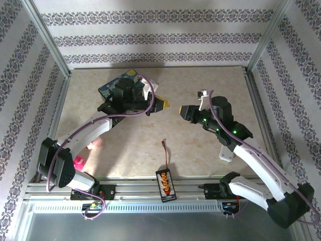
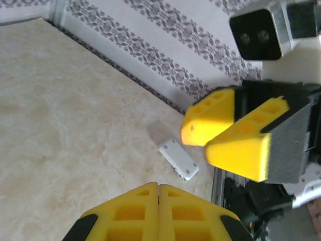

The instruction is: Unlock the padlock with the key

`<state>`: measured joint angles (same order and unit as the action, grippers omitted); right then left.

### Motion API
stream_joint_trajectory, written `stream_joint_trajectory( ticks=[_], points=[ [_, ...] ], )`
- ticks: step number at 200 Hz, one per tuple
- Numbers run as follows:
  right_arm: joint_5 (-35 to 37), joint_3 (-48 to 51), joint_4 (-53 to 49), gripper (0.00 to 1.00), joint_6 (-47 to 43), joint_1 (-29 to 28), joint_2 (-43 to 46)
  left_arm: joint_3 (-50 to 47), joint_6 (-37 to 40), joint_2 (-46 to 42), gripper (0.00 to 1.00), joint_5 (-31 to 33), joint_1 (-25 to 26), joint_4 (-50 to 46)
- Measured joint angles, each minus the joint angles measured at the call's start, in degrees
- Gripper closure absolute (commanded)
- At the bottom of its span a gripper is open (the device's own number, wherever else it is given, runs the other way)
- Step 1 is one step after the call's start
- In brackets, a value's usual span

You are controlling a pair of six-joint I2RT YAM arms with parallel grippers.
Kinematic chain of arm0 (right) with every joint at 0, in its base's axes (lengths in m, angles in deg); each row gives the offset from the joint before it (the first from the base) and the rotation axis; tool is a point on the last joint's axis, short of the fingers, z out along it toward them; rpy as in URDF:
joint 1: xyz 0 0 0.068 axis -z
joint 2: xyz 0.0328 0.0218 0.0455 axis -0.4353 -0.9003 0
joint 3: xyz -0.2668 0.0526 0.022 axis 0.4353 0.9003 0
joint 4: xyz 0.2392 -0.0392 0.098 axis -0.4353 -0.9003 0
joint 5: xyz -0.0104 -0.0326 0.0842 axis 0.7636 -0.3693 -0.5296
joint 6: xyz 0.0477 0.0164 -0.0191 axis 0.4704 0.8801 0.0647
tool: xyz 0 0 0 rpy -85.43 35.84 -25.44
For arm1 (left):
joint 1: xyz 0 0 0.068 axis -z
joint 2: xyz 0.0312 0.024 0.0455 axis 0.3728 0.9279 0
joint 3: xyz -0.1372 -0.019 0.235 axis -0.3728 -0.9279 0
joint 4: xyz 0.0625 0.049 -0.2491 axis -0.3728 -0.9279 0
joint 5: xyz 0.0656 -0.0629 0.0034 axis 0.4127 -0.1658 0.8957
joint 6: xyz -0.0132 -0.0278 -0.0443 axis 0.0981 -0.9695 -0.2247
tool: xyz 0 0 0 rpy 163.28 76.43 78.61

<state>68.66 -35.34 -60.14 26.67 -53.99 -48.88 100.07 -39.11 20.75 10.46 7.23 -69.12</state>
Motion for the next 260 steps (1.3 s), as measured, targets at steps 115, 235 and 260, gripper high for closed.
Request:
stream_joint_trajectory(
  ticks=[115, 235, 260],
  points=[
    [-22.8, 5.8, 16.3, 0.6, -3.1, 0.2, -1.0, 1.2, 6.6, -0.3, 1.0, -17.9, 0.0, -6.7],
    [-27.8, 5.8, 19.8, 0.74, -3.9, 0.2, -3.0, 1.1, 2.4, -0.7, 1.0, -20.7, -0.3, -1.8],
    [-28.7, 5.8, 20.9, 0.79, -3.8, 0.2, -3.1, 0.8, 1.3, -0.7, 1.0, -21.3, -0.4, -0.2]
  ],
)
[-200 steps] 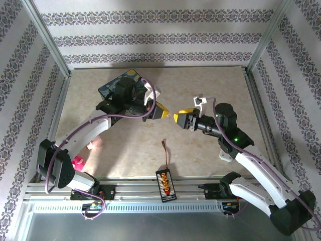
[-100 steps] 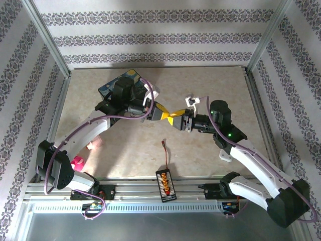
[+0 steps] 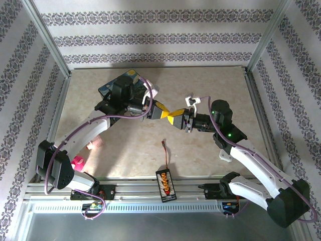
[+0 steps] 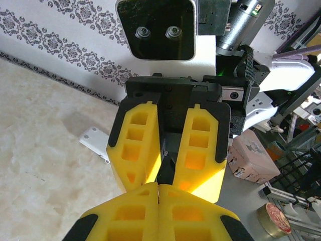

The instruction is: Unlock the padlock with the key

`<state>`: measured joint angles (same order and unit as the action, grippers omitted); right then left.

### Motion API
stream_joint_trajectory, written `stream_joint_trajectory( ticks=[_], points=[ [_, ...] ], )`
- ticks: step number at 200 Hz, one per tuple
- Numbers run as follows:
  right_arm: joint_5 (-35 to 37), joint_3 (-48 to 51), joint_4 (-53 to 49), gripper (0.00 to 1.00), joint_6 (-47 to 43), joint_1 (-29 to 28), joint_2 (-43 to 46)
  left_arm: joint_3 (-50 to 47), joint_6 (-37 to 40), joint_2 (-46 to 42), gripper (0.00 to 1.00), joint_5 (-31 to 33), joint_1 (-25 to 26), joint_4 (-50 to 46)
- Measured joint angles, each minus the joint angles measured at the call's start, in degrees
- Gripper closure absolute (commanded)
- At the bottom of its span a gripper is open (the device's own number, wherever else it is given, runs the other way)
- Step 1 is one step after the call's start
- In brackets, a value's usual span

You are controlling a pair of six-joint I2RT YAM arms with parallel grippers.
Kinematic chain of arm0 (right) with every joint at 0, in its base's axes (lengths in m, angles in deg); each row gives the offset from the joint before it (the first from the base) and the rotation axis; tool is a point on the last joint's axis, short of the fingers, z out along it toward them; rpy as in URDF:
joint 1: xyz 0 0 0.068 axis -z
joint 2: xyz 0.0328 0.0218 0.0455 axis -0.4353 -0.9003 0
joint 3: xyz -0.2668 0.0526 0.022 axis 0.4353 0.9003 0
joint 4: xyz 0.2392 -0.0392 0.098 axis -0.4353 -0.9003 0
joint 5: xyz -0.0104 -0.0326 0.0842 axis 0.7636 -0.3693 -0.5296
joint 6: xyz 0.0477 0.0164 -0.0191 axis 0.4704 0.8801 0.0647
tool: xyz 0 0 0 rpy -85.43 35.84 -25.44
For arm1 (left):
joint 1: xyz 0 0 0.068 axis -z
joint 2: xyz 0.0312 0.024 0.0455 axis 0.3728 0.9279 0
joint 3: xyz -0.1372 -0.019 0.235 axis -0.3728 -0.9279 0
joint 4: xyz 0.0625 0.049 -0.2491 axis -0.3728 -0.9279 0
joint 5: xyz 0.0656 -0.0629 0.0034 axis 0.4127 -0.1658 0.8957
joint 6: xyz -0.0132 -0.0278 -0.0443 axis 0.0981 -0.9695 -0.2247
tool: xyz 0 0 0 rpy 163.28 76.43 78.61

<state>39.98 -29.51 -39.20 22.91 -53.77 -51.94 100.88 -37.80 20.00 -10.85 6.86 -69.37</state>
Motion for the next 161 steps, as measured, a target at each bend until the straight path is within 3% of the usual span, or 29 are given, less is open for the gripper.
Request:
stream_joint_trajectory(
  ticks=[45, 63, 102, 123, 161],
  points=[
    [-0.8, 0.0, 0.5, 0.9, 0.2, 0.0, -0.3, -0.9, -1.9, 0.0, 1.0, 0.0, 0.0, 1.8],
    [-0.8, 0.0, 0.7, 1.0, 0.2, 0.0, -0.3, -1.2, -3.1, 0.0, 1.0, -0.1, -0.3, 2.8],
    [0.0, 0.0, 1.5, 1.0, 0.2, 0.1, -0.2, -2.3, -7.5, 0.0, 1.0, -0.6, -0.7, 7.4],
    [1.2, 0.1, 1.8, 1.0, 0.2, 0.5, 0.5, -3.8, -12.3, 0.0, 0.97, -1.0, -1.0, 13.3],
    [1.9, 0.4, 3.1, 1.0, 0.4, 0.6, 1.7, -5.5, -20.9, 0.5, 1.0, -2.4, -1.3, 22.8]
  ],
)
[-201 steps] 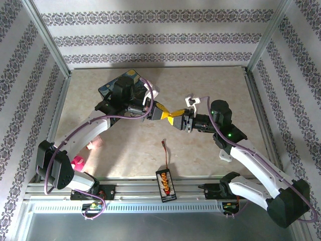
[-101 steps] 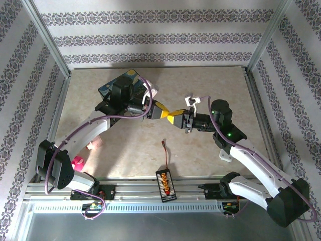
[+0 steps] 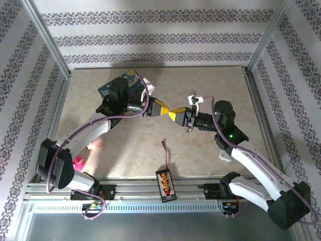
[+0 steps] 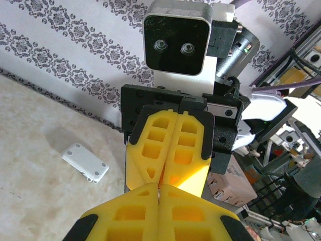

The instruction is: Unlock the padlock with the key

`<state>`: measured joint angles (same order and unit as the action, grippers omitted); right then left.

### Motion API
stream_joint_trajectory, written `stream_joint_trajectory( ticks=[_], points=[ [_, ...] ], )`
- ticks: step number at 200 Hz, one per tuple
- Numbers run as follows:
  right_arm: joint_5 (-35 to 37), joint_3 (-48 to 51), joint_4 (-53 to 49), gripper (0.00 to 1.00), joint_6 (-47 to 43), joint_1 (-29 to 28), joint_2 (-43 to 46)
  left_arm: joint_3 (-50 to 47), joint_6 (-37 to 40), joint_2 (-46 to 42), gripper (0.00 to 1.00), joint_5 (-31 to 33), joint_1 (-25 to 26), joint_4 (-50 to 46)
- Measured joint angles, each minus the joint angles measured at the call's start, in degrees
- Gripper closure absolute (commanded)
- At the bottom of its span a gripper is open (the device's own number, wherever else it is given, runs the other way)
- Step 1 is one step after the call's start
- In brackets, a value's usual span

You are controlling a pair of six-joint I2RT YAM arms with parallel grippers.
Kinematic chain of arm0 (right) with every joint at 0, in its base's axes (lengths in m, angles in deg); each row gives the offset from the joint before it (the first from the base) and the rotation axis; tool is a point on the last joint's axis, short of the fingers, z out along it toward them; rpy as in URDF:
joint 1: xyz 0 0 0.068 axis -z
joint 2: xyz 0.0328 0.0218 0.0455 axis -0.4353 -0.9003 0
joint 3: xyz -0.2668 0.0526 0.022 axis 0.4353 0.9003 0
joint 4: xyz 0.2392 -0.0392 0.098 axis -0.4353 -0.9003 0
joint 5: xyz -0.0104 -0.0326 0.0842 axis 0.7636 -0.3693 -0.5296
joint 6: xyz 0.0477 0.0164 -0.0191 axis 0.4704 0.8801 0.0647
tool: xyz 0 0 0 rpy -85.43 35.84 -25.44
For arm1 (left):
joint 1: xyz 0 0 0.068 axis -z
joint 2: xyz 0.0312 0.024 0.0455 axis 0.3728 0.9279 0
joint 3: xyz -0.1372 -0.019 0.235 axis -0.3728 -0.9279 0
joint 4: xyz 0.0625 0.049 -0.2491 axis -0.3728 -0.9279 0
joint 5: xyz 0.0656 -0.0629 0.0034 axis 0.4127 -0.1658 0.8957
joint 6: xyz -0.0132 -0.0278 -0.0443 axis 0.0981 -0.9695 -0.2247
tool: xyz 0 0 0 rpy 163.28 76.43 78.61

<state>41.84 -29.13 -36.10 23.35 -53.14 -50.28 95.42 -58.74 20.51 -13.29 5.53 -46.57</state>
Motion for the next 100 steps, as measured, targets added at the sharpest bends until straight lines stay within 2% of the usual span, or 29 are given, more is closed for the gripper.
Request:
stream_joint_trajectory(
  ticks=[23, 32, 36, 41, 50, 61, 73, 84, 100],
  points=[
    [0.0, 0.0, 0.4, 0.99, 0.3, 0.2, 0.0, 0.0, -3.0, 0.9, 1.0, -0.8, -0.1, 3.0],
    [0.0, 0.0, 0.4, 0.74, 0.7, 0.2, 0.0, 0.0, -3.7, 1.1, 1.0, -1.1, -0.2, 3.7],
    [-0.2, 0.0, 0.4, 0.68, 0.8, 0.2, 0.0, 0.0, -4.0, 1.2, 1.0, -1.2, -0.2, 3.8],
    [-0.3, 0.0, 0.3, 0.64, 0.9, 0.2, 0.0, -0.1, -4.4, 1.2, 1.0, -1.4, -0.2, 4.2],
    [-0.6, 0.0, -0.1, 0.64, 1.0, 0.2, 0.0, -0.1, -4.7, 1.2, 1.0, -1.7, -0.3, 4.8],
    [-1.1, 0.0, -0.3, 0.7, 1.3, 0.2, -0.3, -0.1, -4.8, 1.0, 1.0, -1.9, -0.5, 5.0],
    [-1.7, 0.0, -0.4, 0.71, 1.3, 0.2, -0.4, -0.1, -4.7, 1.0, 1.0, -2.1, -0.6, 5.0],
    [-2.2, 0.0, -0.5, 0.71, 1.3, 0.2, -0.5, -0.1, -4.5, 1.0, 1.0, -2.1, -0.7, 4.9],
    [-2.6, 0.0, -0.5, 0.65, 1.2, 0.2, -0.6, -0.1, -4.1, 0.9, 1.0, -2.1, -0.7, 4.6]
  ],
)
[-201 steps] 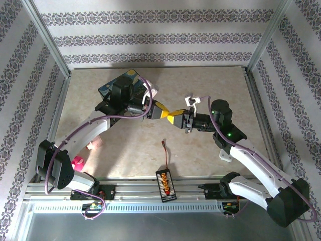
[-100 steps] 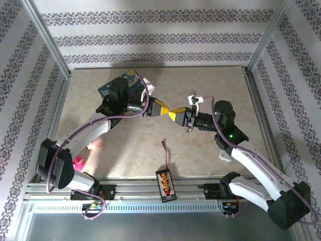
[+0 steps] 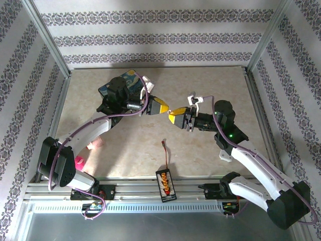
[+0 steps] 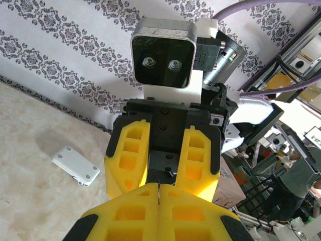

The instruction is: Unlock the padlock with the key

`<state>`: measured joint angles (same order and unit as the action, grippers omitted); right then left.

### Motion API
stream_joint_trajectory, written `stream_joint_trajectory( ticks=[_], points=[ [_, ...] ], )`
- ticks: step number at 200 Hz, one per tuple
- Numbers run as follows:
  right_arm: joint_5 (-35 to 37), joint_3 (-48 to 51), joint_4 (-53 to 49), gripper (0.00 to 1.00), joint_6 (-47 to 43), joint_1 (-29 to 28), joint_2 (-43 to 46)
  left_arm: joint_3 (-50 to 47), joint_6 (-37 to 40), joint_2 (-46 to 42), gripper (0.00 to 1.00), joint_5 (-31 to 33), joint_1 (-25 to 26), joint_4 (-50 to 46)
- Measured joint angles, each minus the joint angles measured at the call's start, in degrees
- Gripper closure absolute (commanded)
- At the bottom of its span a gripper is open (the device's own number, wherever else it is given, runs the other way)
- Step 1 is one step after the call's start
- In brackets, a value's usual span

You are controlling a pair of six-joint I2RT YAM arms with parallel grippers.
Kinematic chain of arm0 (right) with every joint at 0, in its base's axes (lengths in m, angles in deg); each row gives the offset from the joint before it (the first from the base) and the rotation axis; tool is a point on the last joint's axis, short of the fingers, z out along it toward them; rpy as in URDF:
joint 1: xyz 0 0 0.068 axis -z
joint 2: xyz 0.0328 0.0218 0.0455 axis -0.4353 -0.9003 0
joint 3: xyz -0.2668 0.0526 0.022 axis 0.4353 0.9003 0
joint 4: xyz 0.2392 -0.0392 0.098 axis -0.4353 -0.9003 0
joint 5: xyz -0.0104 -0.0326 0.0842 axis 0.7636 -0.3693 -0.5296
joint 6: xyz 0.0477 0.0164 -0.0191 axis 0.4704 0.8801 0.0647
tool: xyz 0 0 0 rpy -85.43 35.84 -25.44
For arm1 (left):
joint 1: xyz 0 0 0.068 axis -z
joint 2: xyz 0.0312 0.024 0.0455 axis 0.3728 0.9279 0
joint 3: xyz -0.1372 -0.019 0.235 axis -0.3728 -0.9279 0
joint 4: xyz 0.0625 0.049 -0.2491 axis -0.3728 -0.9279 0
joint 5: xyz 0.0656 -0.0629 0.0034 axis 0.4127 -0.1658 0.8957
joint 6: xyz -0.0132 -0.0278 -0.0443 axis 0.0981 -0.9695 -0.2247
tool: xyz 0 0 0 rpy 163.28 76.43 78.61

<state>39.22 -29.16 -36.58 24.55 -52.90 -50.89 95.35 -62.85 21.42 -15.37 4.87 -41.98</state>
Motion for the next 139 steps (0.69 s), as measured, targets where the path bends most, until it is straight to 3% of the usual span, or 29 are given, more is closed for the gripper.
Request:
stream_joint_trajectory(
  ticks=[17, 52, 81, 139],
  points=[
    [-0.5, -0.2, 0.2, 0.58, -0.1, 0.0, -0.3, 0.0, 0.5, -0.2, 1.0, 0.0, 0.0, -0.2],
    [-1.1, -1.4, 0.8, 0.57, -0.2, 0.0, -1.8, 0.0, 0.8, -0.5, 1.0, 0.0, 0.0, -0.2],
    [-1.3, -2.7, 1.2, 0.6, -0.2, 0.0, -3.5, 0.0, 0.8, -0.5, 1.0, 0.0, 0.0, -0.2],
    [-1.7, -3.3, 1.7, 0.76, -0.3, -0.1, -4.6, 0.0, 0.8, -0.6, 1.0, 0.0, 0.0, -0.2]
  ],
)
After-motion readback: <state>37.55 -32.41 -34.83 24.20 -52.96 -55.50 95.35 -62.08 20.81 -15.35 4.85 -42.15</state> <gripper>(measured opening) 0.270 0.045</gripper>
